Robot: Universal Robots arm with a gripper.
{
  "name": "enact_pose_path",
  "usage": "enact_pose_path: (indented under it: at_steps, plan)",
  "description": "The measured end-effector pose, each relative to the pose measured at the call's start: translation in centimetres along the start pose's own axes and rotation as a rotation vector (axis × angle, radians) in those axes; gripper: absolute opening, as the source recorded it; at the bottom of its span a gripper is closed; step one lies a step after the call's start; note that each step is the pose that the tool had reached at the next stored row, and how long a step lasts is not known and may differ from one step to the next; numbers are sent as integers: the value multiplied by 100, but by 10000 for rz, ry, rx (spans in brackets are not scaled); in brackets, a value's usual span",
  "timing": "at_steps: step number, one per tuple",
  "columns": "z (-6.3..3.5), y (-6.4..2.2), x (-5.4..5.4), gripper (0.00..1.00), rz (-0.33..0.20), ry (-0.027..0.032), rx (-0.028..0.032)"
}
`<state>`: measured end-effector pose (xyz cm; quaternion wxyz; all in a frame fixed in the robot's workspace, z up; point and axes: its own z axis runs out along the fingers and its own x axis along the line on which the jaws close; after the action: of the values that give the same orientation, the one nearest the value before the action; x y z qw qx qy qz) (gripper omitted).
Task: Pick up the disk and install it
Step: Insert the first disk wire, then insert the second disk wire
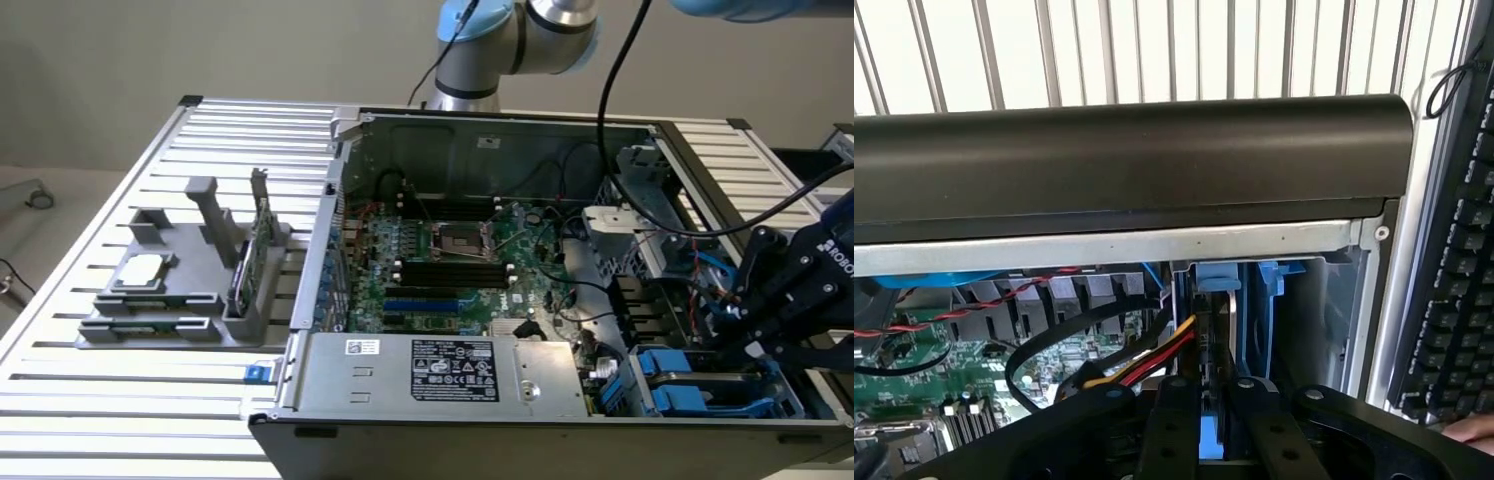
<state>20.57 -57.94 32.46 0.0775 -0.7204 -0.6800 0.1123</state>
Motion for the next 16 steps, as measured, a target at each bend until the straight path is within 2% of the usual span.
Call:
enact_pose_path:
  at_steps: [16]
  plan:
    - [-13,4,1,17,-8,-6,131]
